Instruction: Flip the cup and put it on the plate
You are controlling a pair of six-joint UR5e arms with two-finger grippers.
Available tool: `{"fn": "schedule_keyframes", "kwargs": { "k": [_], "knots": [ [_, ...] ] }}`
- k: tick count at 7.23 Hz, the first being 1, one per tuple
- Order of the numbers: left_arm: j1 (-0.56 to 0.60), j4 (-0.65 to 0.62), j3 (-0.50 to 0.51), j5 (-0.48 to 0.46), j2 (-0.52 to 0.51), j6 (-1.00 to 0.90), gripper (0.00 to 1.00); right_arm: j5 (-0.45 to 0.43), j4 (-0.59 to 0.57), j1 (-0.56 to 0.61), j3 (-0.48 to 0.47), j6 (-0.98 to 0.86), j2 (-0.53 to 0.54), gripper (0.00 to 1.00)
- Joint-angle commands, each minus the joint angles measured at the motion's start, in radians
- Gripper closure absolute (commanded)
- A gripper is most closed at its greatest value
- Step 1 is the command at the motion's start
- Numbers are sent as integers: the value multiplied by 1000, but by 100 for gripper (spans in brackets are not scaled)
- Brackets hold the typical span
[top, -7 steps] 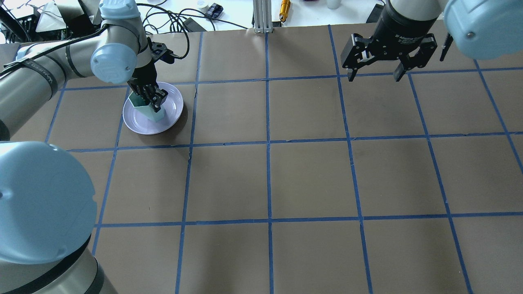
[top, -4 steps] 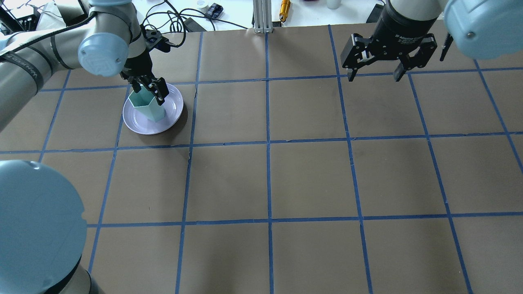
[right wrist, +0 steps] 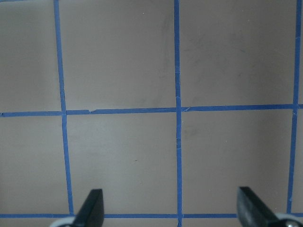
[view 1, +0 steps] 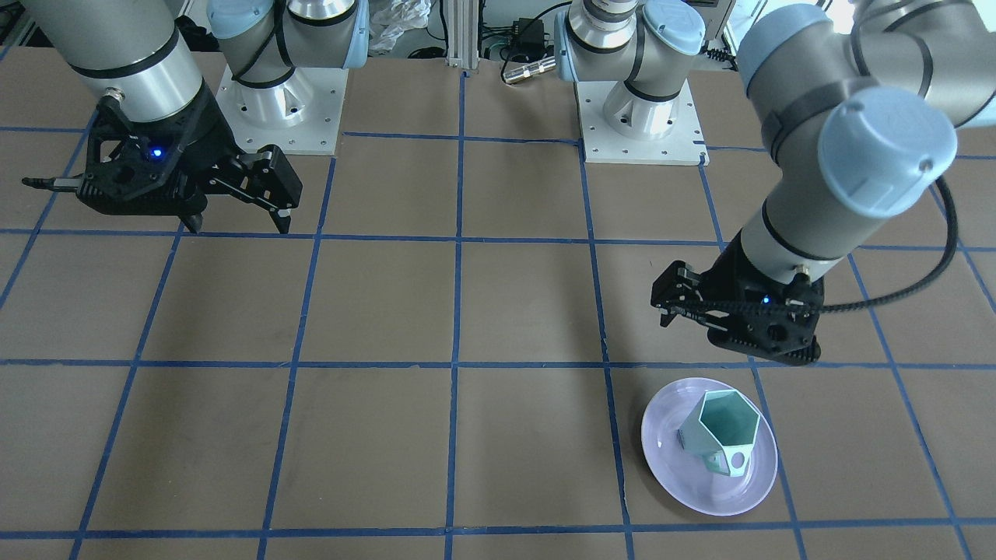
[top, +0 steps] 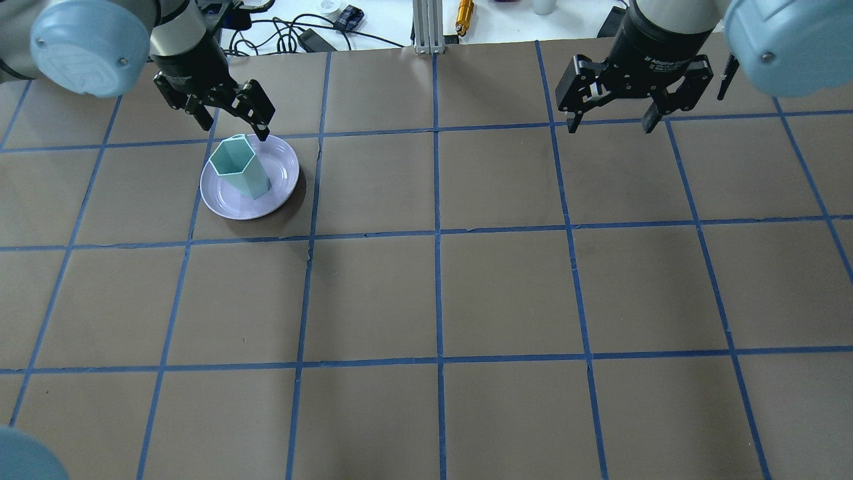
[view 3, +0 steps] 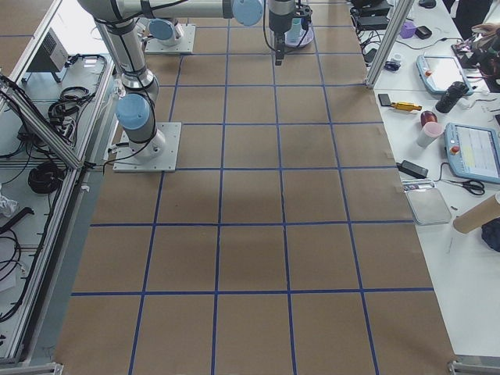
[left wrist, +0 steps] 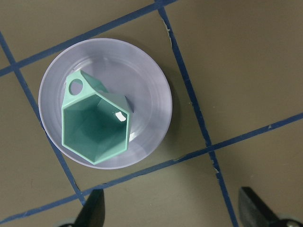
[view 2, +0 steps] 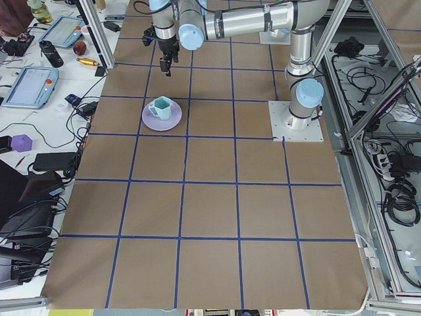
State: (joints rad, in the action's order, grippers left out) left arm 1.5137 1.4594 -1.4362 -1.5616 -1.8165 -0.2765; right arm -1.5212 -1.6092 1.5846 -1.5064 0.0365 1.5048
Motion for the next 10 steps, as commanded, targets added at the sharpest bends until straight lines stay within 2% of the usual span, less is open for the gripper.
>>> {"fn": "schedule_keyframes", "kwargs": {
  "k": [1, 4, 6, 7, 10],
  "knots": [
    [75, 53, -16, 8, 106, 208, 0, 1, 0, 0, 0, 0, 0, 0],
    [92, 52, -119, 9, 218, 250, 0, 0, 0, 0, 0, -1, 0, 0],
    [92, 64, -154, 6, 253, 252, 0, 1, 0, 0, 0, -1, 0, 0],
    [82, 102, -164, -23, 267, 249, 0, 1, 0, 0, 0, 0, 0, 0],
    [71, 101, -150, -25, 264, 247, 0, 1, 2, 0, 0, -1, 0, 0]
  ]
}}
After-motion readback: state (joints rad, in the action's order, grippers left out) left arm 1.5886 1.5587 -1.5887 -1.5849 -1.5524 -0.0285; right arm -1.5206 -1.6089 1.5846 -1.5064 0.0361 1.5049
